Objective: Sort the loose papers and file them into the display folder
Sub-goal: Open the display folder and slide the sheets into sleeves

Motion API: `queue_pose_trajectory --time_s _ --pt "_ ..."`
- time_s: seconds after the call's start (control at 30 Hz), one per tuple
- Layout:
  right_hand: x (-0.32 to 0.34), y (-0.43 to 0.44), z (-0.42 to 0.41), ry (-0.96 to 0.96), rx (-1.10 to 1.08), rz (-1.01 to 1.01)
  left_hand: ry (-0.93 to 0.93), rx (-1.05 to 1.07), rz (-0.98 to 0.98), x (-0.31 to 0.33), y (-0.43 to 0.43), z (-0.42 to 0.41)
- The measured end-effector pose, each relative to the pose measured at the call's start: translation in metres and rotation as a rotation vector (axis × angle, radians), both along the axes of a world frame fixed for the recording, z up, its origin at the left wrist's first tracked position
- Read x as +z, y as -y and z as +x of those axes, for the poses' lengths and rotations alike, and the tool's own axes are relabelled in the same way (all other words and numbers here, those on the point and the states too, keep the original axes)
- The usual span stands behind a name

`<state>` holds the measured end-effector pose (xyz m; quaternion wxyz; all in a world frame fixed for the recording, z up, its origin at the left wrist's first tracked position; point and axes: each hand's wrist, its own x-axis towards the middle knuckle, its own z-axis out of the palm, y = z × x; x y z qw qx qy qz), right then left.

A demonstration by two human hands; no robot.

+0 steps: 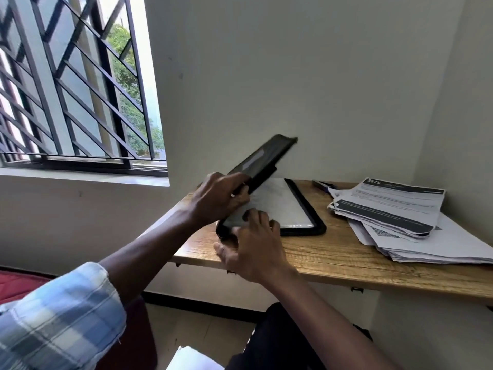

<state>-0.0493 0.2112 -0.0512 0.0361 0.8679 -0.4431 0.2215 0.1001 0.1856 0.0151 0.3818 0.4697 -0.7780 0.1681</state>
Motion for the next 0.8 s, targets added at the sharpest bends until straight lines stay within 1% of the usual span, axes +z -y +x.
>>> queue_pose_trajectory --time_s 0.1,0.17,0.27,0.37,0.43,0.5,0.57,0.67,0.8 --pt "0.003 0.009 -0.012 0.029 -0.02 0.118 -0.421 0.082 -0.088 -0.012 -0.003 0.002" --pt "0.005 0.014 -0.022 0.047 -0.063 0.095 -0.648 0.074 -0.087 -0.021 -0.006 -0.004" --pt "0.005 0.026 -0.036 0.102 -0.098 0.054 -0.845 0.094 -0.145 -0.029 -0.011 -0.012" --pt "0.004 0.033 -0.043 0.121 -0.111 0.031 -0.985 0.218 -0.187 -0.033 -0.022 -0.017" --pt "0.004 0.033 -0.044 0.114 -0.131 -0.001 -1.059 0.297 -0.155 -0.034 -0.031 -0.018" --pt "0.004 0.033 -0.044 0.106 -0.135 -0.026 -1.063 0.396 -0.087 -0.036 -0.037 -0.014" --pt "0.003 0.034 -0.044 0.105 -0.125 -0.037 -0.992 0.552 0.012 -0.036 -0.045 -0.007" --pt "0.001 0.035 -0.044 0.104 -0.116 -0.051 -0.78 0.862 0.138 -0.039 -0.056 0.004" --pt "0.0 0.035 -0.043 0.112 -0.125 -0.088 -0.521 1.037 0.273 -0.048 -0.067 0.013"
